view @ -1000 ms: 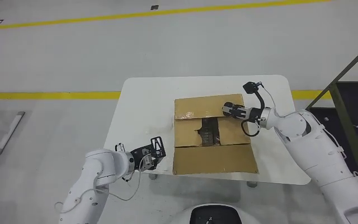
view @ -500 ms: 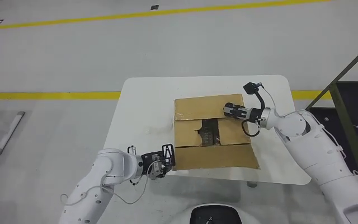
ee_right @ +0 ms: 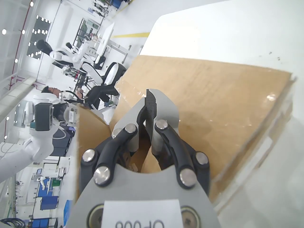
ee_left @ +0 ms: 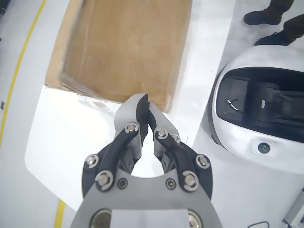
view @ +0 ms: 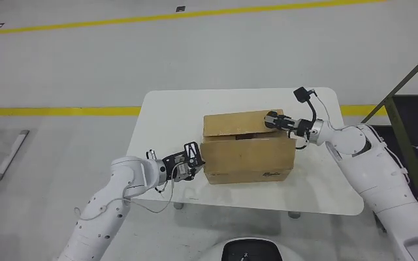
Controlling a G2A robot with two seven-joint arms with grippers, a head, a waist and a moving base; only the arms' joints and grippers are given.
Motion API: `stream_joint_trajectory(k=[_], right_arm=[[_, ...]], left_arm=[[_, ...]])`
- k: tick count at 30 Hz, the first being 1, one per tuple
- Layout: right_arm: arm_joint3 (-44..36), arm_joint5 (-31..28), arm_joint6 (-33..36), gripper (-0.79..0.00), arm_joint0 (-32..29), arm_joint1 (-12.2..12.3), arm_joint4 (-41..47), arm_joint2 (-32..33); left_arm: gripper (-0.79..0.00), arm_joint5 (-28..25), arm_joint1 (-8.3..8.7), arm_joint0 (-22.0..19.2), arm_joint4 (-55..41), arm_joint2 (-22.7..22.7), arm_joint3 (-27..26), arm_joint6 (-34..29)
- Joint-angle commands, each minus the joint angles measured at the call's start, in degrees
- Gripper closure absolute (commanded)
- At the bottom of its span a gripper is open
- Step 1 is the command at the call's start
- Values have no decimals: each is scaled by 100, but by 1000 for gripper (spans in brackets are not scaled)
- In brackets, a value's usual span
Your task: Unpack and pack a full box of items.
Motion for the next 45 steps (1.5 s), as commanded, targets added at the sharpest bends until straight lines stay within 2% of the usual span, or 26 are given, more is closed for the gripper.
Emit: stream_joint_trajectory(k=[1,6,14,17,18,19,20,21,22,23,24,25,26,33,37,45], right_arm=[[15,3,-12,0,26,34,-47,120],[-184,-150,-134,0,-54,92,-565,153],[-745,-171,-555,0,-351,67,-1166,-157],[-717,-16,-792,0,-419,18,-1374,-384],[-690,48,-849,0,-391,2,-1497,-462],[-679,52,-928,0,-368,-12,-1635,-536],[-641,75,-1011,0,-369,-30,-1664,-595],[-600,110,-1057,0,-359,-47,-1675,-645],[-567,141,-1106,0,-336,-58,-1761,-695],[-532,157,-1148,0,-327,-71,-1808,-740],[-505,168,-1181,0,-319,-84,-1789,-770],[-485,170,-1196,0,-308,-93,-1824,-803],[-464,185,-1227,0,-299,-98,-1892,-828],[-421,238,-1404,0,-314,-138,-1955,-905],[-429,237,-1393,0,-317,-151,-1897,-910],[-417,199,-1318,0,-300,-161,-1888,-899]], left_arm=[[-3,234,-76,-146,130,180,132,73],[0,835,-257,-381,118,502,461,104],[0,1118,-409,-553,38,711,673,-123],[-9,1192,-430,-543,6,706,682,-232],[-139,1203,-432,-536,20,696,680,-274],[-129,1205,-434,-521,1,682,675,-289],[-160,1198,-433,-509,3,664,658,-303],[-268,1213,-431,-493,15,644,651,-331],[-212,1221,-431,-470,-14,625,631,-353],[-234,1234,-429,-455,-21,598,607,-375],[-305,1315,-428,-431,-26,566,595,-422],[-462,1426,-428,-412,-52,528,595,-493],[-785,1511,-430,-400,-69,500,566,-568],[-785,2663,-450,-171,-472,214,210,-1385],[-785,3029,-413,51,-191,56,6,-1622],[-785,3469,-463,232,74,53,350,-1616]])
